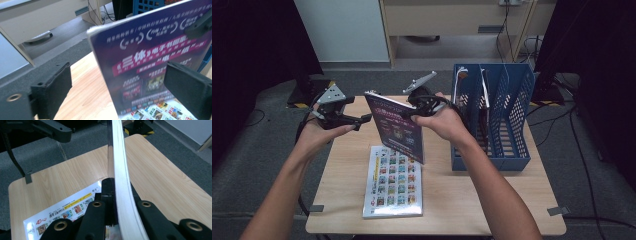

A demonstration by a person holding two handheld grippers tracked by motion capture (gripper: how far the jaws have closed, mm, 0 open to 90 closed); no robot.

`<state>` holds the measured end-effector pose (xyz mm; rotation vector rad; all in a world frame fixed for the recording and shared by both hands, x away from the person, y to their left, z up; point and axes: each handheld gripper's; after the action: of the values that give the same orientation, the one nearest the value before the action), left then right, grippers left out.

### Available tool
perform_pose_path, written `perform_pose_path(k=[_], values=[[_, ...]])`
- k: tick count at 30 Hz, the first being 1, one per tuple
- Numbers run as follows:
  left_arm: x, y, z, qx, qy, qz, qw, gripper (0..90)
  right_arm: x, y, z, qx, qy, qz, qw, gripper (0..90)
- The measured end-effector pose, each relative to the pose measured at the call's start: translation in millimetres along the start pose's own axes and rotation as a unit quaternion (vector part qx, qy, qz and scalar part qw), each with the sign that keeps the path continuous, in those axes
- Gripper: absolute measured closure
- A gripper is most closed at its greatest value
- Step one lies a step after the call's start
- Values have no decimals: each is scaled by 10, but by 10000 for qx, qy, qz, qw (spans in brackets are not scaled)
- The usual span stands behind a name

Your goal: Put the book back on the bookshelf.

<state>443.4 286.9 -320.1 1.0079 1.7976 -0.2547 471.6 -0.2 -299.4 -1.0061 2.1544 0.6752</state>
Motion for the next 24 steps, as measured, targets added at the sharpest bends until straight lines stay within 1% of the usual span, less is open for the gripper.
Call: perform_pose_path(k=[1,2,3,4,5,6,8,9,10,11,12,14,15,16,18,19,21,22,23,24], values=[[0,0,0,0,0,0,10000,59,5,3,-24,13,-6,-30,10000,830],[29,-14,-2,1,-14,-20,10000,59,5,3,-24,13,-6,-30,10000,830],[101,-44,3,-42,9,-37,10000,56,17,6,-72,4,-36,-50,10000,830],[101,-44,3,-42,9,-37,10000,52,17,6,-72,4,-36,-50,10000,830],[185,-74,23,-65,36,-115,9999,49,35,6,-128,-16,-69,-38,10000,830],[185,-74,23,-65,36,-115,9999,44,35,6,-128,-16,-69,-38,10000,830],[256,-104,54,-58,65,-201,9998,38,54,6,-183,-53,-73,-41,10000,830],[336,-154,97,-184,167,-205,9995,41,71,14,-223,-85,-57,-47,9999,830],[336,-154,97,-184,167,-205,9995,41,71,14,-223,-85,-57,-47,9999,830],[406,-193,117,-246,175,-159,9994,40,90,20,-255,-95,-58,-69,9999,830],[406,-193,117,-246,175,-159,9994,40,90,20,-255,-95,-58,-69,9999,830],[479,-227,129,-212,149,-151,9995,37,138,19,-302,-121,-122,-65,9998,830],[556,-257,148,-243,191,-152,9994,37,149,11,-315,-130,-130,-57,9998,830],[556,-257,148,-243,191,-152,9994,37,149,11,-315,-130,-130,-57,9998,830],[638,-280,174,-237,210,-240,9992,37,180,-7,-350,-145,-180,-23,9997,830],[720,-301,204,-245,227,-329,9989,38,202,-17,-389,-126,-230,-20,9997,830],[798,-318,237,-270,277,-359,9986,38,216,-14,-432,-134,-261,-24,9996,830],[798,-318,237,-270,277,-359,9986,40,221,-12,-455,-138,-279,-29,9995,831],[878,-341,274,-276,286,-426,9983,40,225,-7,-474,-153,-279,-20,9995,830],[878,-341,274,-276,286,-426,9983,40,225,-7,-474,-153,-279,-20,9995,830]])
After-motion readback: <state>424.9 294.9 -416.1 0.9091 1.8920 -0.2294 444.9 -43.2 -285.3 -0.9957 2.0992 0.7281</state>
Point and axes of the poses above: each handheld gripper's, and its own axes: z roughly forward along the jaws, x roughly out of its underside, y roughly to its left, and after that the axes turned 11 degrees about z, right-handed
